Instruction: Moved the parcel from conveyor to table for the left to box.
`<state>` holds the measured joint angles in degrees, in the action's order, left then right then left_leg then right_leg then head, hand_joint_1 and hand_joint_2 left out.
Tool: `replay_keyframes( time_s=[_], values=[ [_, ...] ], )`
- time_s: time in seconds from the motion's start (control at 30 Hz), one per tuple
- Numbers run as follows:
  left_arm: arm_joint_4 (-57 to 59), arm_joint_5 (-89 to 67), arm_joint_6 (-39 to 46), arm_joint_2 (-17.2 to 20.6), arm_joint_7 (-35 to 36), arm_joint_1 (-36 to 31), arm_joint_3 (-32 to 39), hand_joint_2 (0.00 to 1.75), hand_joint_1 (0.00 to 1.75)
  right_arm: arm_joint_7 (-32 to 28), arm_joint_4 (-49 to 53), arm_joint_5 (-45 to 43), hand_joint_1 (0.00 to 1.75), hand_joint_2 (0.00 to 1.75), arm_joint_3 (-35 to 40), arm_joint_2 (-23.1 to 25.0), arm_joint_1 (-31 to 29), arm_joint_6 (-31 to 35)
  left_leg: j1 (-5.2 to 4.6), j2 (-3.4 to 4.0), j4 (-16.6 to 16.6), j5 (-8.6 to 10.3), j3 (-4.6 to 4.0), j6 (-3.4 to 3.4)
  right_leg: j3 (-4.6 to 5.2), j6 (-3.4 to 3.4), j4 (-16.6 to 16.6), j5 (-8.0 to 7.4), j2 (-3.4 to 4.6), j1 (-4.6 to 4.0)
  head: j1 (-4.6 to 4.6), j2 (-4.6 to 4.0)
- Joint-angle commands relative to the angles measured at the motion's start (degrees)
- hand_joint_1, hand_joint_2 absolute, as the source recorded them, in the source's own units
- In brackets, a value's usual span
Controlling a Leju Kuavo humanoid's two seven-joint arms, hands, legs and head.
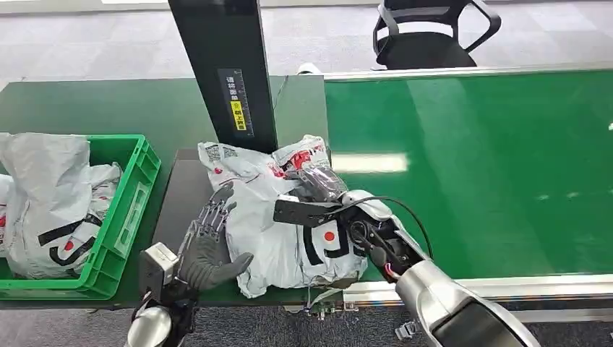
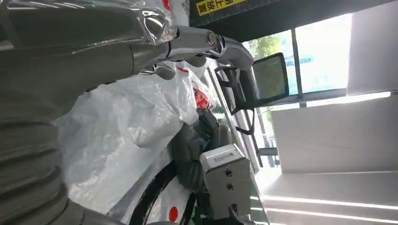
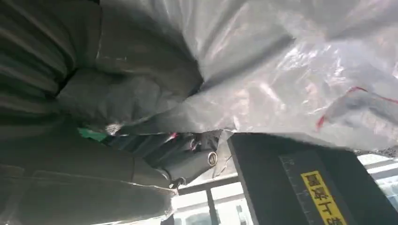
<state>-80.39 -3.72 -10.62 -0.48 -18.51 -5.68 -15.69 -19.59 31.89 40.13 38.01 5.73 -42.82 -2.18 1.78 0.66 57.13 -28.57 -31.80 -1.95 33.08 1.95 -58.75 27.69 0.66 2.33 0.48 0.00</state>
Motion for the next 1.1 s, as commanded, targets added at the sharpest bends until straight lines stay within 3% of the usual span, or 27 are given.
replay_keyframes(
  time_s=[0.03,0.37,0.5,0.67,1.03,1.1],
  values=[
    [3.3,0.4,-0.2,0.4,0.4,-1.5,-1.1,1.75,0.0,0.7,-3.7,0.3,0.0,1.75,1.3,0.4,-2.8,3.3,-0.01,-0.08,-0.1,0.07,0.04,0.2,-0.06,-0.25,0.1,-0.07,-0.11,-0.05,0.0,0.0],
    [4.6,1.3,-0.8,0.6,0.3,-3.0,-1.7,1.75,0.0,-5.2,0.4,-1.9,0.0,1.75,-0.8,-0.7,-0.8,5.7,-0.01,-0.14,0.0,0.05,-0.01,0.11,-0.02,-0.14,0.0,-0.02,-0.15,-0.02,0.0,0.0],
    [5.3,1.6,-1.1,0.7,-0.6,-2.7,-2.2,1.75,0.0,-12.0,3.8,-3.8,0.0,1.75,-2.2,-1.5,1.3,9.4,-0.01,-0.13,0.0,0.04,0.03,0.11,-0.06,-0.13,0.1,-0.01,-0.15,-0.02,0.0,0.0],
    [5.4,1.9,-0.9,0.8,-0.9,-2.9,-2.6,1.75,0.0,-16.3,10.4,-6.9,0.0,1.75,-5.6,-2.2,3.8,15.3,0.0,-0.2,-0.1,0.07,0.02,0.16,-0.08,-0.2,0.1,-0.03,-0.23,-0.05,0.0,0.0],
    [4.7,2.4,-0.7,0.7,-1.1,-2.7,-2.4,1.75,0.0,-14.7,12.8,-7.7,0.0,1.75,-6.6,-3.3,4.2,15.9,0.0,-0.15,0.0,0.05,0.01,0.14,-0.05,-0.17,0.1,-0.03,-0.18,-0.04,0.0,0.0],
    [4.2,2.2,-0.5,0.7,-1.2,-2.0,-1.9,1.75,0.0,-10.8,11.0,-6.3,0.0,1.75,-6.2,-3.8,3.8,14.2,0.0,-0.14,-0.1,0.05,0.04,0.16,-0.07,-0.19,0.1,-0.04,-0.16,-0.04,0.0,0.0]
  ],
)
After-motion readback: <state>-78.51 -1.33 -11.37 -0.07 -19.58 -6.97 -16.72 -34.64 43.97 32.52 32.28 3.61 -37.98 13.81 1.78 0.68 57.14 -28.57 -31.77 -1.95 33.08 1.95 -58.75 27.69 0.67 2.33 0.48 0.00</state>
